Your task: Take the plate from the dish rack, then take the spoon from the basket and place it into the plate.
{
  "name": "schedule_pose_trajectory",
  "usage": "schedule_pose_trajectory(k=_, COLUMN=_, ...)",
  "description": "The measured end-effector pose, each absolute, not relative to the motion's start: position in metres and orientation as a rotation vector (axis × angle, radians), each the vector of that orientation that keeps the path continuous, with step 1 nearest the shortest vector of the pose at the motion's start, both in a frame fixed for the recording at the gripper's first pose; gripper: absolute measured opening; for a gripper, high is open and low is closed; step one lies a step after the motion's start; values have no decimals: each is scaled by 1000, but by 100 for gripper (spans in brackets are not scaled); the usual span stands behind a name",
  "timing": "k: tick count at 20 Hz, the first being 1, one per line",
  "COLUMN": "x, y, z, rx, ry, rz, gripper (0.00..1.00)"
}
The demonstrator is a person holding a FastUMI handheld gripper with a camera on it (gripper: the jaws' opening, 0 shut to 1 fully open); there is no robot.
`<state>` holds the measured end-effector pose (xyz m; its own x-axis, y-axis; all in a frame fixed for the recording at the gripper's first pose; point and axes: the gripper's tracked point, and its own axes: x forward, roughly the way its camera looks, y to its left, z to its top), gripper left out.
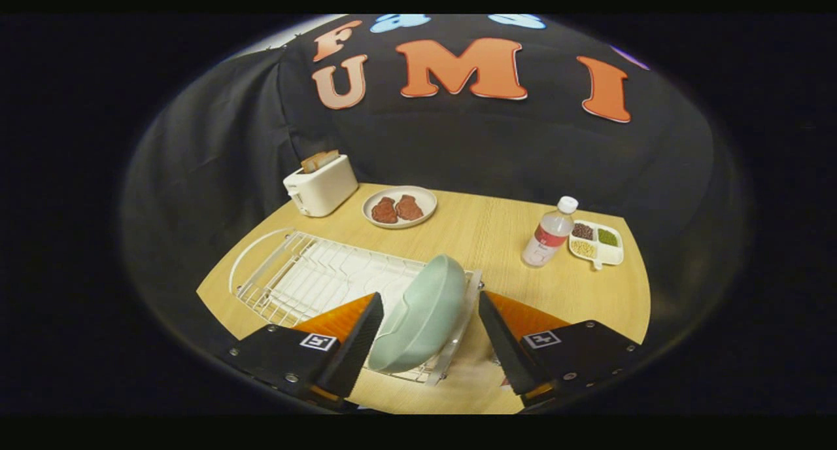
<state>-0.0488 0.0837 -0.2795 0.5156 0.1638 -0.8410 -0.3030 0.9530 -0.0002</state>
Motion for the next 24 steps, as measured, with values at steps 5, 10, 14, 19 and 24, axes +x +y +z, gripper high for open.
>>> schedule_pose_trajectory(k=5, x=-60, y=84, z=-308, rx=-144, ry=1179, rz=229, gripper=78)
schedule_pose_trajectory(k=10, x=-71, y=80, z=-326, rx=-173, ry=1329, rz=107, gripper=51)
schedule_pose_trajectory(k=14, x=-74, y=70, z=-327, rx=-222, ry=1388, rz=-48, gripper=35)
schedule_pose_trajectory(k=19, x=-66, y=63, z=-307, rx=-259, ry=1338, rz=-178, gripper=26)
schedule_pose_trajectory(k=24, x=-59, y=58, z=-274, rx=-296, ry=1255, rz=-234, gripper=25)
